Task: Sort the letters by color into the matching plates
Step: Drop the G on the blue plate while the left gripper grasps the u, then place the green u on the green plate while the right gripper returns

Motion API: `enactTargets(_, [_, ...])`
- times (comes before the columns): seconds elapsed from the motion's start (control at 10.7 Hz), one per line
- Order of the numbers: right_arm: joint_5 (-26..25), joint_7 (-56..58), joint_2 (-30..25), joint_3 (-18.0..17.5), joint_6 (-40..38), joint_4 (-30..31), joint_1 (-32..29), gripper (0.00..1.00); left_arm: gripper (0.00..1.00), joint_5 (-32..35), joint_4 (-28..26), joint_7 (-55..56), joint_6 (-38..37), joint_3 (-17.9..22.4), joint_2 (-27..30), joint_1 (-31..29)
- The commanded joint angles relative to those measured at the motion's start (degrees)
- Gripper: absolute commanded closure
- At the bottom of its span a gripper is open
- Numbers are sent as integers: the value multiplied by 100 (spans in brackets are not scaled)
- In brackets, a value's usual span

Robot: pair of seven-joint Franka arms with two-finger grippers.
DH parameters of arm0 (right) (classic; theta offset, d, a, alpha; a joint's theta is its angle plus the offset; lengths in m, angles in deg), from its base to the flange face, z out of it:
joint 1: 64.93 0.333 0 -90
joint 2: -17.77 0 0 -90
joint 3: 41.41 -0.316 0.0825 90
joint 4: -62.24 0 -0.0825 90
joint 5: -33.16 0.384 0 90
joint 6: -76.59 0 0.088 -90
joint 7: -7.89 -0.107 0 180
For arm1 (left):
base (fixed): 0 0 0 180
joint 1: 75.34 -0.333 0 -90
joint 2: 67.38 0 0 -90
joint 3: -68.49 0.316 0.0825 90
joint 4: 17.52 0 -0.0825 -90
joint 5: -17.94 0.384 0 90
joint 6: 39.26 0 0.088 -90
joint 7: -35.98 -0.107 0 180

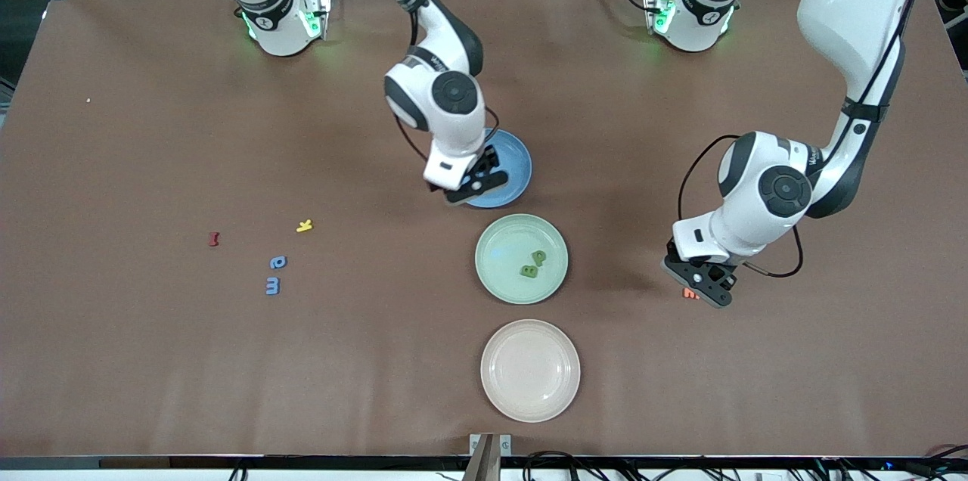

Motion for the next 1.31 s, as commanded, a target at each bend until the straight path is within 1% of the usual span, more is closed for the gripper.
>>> enactTargets(0.0, [28,609,-407,2,-516,46,-1008,0,100,-56,377,643,-440,14,-37,343])
enactTargets(0.28, [81,1234,-556,2,-526,11,-2106,0,100,-294,509,881,-511,23,-72,519])
enactTargets(0.47, [90,1665,-556,-24,-526,-24,-2801,0,100,-312,623,978,-643,23,-81,598])
enactTargets(0.65, [99,2183,-522,-85,-508,-33,-3434,0,100,-312,642,1337,-705,23,-73,756])
enactTargets(0.75, [343,2473,-486,-155,-456,-33,-3733,0,100,-312,642,1548,-705,23,-81,879])
enactTargets(0.84, [763,2911,-469,-147,-395,-42,-3927,0,100,-303,650,1819,-705,23,-108,958])
enactTargets(0.93, [950,3228,-460,-147,-307,-42,-4095,0,100,-312,737,2048,-705,23,-151,1116])
enactTargets(1.22, [934,3380,-215,-138,-26,-42,-4219,0,100,-295,1036,3101,-705,32,-484,1686])
